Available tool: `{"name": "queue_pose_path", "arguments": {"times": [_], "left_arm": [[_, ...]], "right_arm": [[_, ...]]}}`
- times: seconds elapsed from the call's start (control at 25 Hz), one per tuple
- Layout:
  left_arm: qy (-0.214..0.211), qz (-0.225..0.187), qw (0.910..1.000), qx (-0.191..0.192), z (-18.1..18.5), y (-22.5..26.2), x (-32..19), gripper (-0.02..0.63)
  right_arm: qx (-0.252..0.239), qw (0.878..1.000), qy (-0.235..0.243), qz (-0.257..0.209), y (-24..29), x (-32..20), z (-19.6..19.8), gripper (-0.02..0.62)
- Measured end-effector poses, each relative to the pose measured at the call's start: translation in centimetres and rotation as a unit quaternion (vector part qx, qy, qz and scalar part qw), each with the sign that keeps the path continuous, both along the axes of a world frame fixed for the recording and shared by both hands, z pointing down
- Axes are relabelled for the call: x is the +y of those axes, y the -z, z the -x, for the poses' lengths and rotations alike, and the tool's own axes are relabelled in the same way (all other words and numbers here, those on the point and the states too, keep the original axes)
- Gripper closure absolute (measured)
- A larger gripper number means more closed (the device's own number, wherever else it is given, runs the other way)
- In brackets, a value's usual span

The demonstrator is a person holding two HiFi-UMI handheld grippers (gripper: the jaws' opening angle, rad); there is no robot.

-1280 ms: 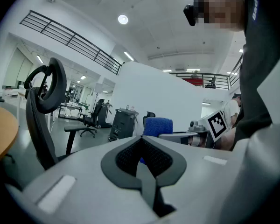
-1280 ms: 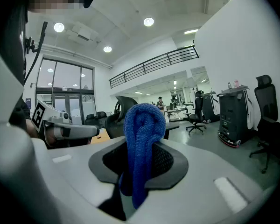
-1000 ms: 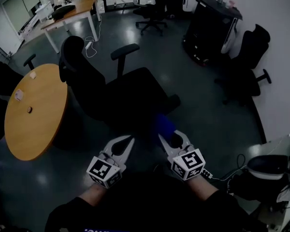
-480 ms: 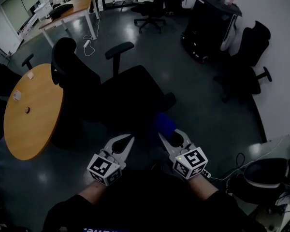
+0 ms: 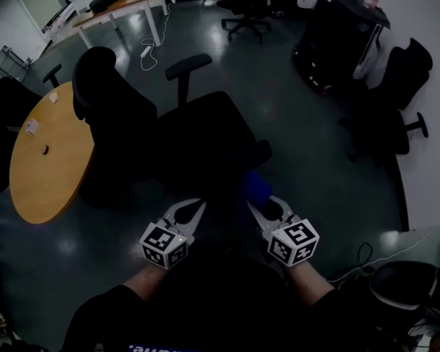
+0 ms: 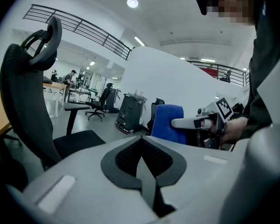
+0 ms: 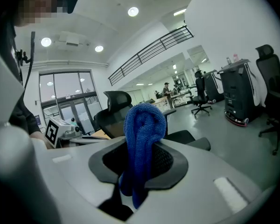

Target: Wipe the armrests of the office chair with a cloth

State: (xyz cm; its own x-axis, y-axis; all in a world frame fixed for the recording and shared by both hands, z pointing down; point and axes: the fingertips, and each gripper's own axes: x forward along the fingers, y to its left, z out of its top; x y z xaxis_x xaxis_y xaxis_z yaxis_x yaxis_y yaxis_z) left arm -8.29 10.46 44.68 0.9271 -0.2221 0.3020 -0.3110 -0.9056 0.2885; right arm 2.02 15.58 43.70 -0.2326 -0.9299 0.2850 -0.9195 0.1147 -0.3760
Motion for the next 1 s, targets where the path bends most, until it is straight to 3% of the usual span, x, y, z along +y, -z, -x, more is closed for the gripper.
{"name": "queue_pose_path", "arguments": {"times": [0.16,0.32,0.52,0.72,1.0], "left_arm": [[0.008,0.013,0.9999,-0.003,-0.8,-2.1,-2.7,0.593],[0.019,0.058,0.9979,-0.022,-1.9,-7.3,-6.2,0.592],[-0.041,0.081,0.9939,-0.062,-4.1,-13.1,-6.5,0.591],[-0.076,0.076,0.9915,-0.074,-5.9,-14.9,-6.6,0.591],[-0.054,0.035,0.9923,-0.106,-8.2,-15.4,-6.7,0.591]], "right_arm": [[-0.009,0.999,0.025,0.038,-2.0,-3.1,0.4,0.494],[0.004,0.997,0.038,0.066,-3.1,-7.3,0.0,0.494],[0.069,0.992,0.061,0.085,-3.4,-13.2,-1.5,0.494],[0.086,0.987,0.095,0.1,-5.3,-18.3,-1.9,0.494],[0.078,0.975,0.177,0.107,-8.0,-21.5,-1.5,0.494]]}}
